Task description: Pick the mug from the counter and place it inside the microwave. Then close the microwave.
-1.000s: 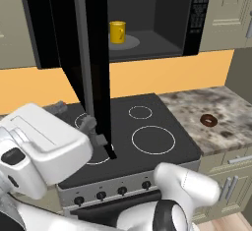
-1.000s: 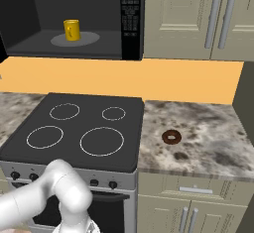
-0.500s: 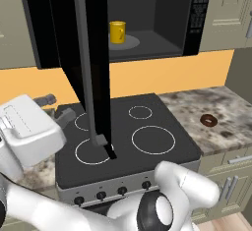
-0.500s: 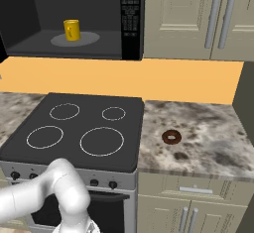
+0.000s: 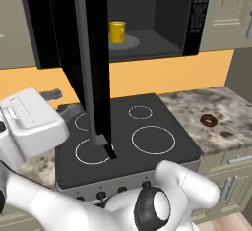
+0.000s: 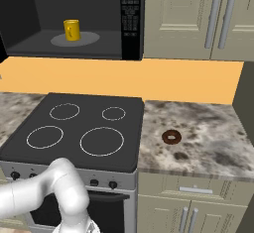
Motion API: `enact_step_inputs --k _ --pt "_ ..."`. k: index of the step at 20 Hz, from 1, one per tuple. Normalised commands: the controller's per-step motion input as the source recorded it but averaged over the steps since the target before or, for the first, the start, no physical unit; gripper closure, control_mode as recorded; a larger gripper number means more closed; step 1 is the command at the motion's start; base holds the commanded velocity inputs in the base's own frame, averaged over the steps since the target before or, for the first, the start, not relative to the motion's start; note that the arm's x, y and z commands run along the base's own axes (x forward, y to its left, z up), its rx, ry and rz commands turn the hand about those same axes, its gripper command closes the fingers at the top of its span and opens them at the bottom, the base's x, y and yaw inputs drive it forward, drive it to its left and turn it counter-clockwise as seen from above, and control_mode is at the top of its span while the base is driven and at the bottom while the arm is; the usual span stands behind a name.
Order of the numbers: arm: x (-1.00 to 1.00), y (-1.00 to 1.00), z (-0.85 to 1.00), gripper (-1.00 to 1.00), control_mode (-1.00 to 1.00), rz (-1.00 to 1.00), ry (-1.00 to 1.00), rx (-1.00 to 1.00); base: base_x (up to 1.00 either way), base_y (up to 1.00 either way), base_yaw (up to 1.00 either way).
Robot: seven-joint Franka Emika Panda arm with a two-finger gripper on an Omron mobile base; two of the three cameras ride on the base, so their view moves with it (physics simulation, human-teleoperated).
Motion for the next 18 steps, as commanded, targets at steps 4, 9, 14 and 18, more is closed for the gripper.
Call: enact_step_inputs --k 4,9,14,18 --pt "-0.07 -0.31 0.04 -1.0 -1.0 0.0 0.0 0.0 0.0 0.0 0.0" --pt "-0.09 -0.44 0.0 -1.0 -1.0 0.01 0.0 0.0 0.0 0.0 0.0" --pt "-0.15 -0.5 0.01 -1.0 -1.0 0.04 0.0 0.0 0.0 0.0 0.0" --pt "-0.07 -0.62 0.01 -1.0 -1.0 0.06 0.0 0.0 0.0 0.0 0.0"
